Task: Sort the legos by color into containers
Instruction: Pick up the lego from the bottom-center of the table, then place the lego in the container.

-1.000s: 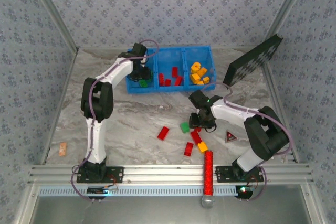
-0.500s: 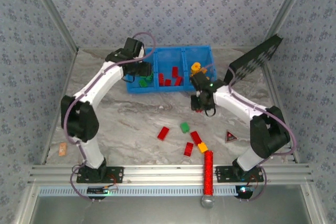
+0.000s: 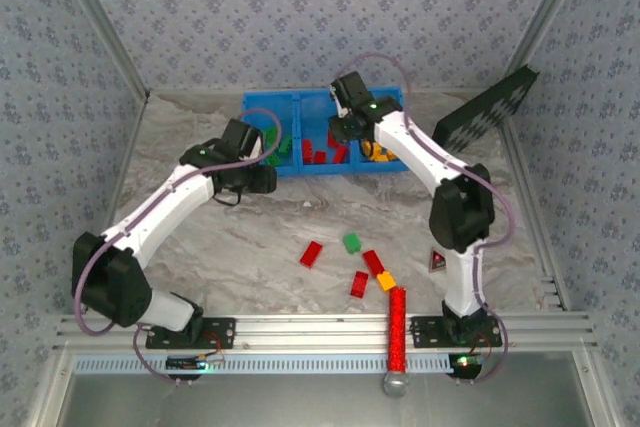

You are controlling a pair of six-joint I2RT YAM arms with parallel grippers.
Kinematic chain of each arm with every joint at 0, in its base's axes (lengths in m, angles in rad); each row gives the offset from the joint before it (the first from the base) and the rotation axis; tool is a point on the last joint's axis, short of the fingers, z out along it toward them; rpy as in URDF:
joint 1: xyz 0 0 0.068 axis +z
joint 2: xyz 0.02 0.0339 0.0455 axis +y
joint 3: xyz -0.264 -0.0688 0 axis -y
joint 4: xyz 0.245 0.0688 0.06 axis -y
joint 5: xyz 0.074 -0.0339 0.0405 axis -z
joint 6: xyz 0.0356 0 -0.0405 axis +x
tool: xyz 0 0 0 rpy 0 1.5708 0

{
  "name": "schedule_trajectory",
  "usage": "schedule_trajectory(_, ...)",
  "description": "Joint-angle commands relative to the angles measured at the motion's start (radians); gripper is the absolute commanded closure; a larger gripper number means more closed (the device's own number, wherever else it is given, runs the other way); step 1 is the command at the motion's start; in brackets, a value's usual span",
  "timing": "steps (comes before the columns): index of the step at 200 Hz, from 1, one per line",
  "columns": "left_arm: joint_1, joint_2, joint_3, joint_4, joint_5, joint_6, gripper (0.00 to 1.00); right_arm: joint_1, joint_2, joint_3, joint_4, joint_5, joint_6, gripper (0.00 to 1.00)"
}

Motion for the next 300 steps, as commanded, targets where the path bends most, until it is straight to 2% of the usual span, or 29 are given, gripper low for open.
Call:
schedule_trajectory(1, -0.042, -0.059, -0.038, -0.031, -0.018, -0.065, 0.44, 0.019, 0.101, 0.107, -0.017, 0.017, -0.087, 0.73)
schedule_trajectory(48, -0.185, -0.067, -0.123, -0.021, -0.01, -0.164, 0.44, 0.028, 0.237, 0.189, -0.024, 0.036, -0.105, 0.72)
schedule_trajectory(77, -0.269, -0.08, -0.178, 0.015, 0.013, -0.193, 0.44, 0.027, 0.271, 0.177, -0.009, -0.018, -0.085, 0.68)
schedule_trajectory(145, -0.364, -0.053, -0.221, 0.056, 0.056, -0.199, 0.42, 0.03, 0.294, 0.152, 0.001, -0.056, -0.066, 0.5)
schedule_trajectory(170, -0.417, -0.014, -0.217, 0.08, 0.059, -0.177, 0.42, 0.03, 0.278, 0.168, -0.026, -0.068, -0.074, 0.5)
schedule_trajectory(187, -0.445, 0.01, -0.219, 0.134, 0.064, -0.172, 0.42, 0.03, 0.246, 0.159, -0.033, -0.082, -0.075, 0.49)
schedule_trajectory(240, -0.494, 0.136, -0.206, 0.18, 0.048, -0.156, 0.42, 0.019, 0.07, 0.063, -0.041, -0.104, -0.067, 0.38)
schedule_trajectory(300, -0.507, 0.247, -0.195, 0.207, 0.031, -0.148, 0.43, 0.008, -0.224, -0.234, -0.06, -0.062, -0.037, 0.33)
